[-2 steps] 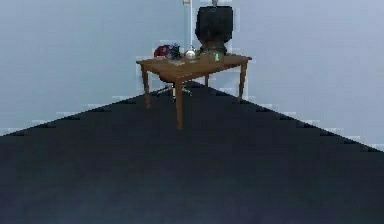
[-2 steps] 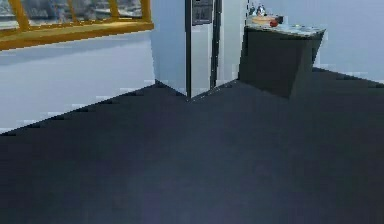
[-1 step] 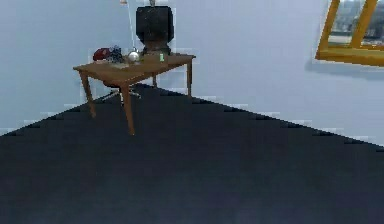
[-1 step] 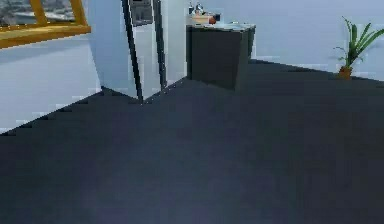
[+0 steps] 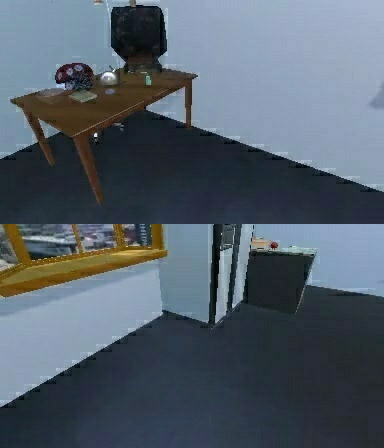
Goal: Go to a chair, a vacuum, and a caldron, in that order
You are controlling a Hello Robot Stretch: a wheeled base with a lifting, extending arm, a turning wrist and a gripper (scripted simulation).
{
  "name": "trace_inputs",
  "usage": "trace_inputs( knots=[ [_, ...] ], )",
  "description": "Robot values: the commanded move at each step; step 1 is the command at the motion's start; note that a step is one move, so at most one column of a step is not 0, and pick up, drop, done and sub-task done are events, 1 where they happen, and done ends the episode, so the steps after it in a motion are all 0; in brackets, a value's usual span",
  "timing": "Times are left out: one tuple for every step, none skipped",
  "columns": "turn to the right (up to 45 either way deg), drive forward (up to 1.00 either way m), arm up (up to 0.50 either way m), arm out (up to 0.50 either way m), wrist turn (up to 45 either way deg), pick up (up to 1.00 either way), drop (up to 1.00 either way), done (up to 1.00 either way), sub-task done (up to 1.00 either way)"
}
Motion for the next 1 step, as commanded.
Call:
trace_inputs(
  knots=[
    [0.0, 0.95, 0.00, 0.00, 0.0, 0.00, 0.00, 0.00, 0.00]
  ],
)
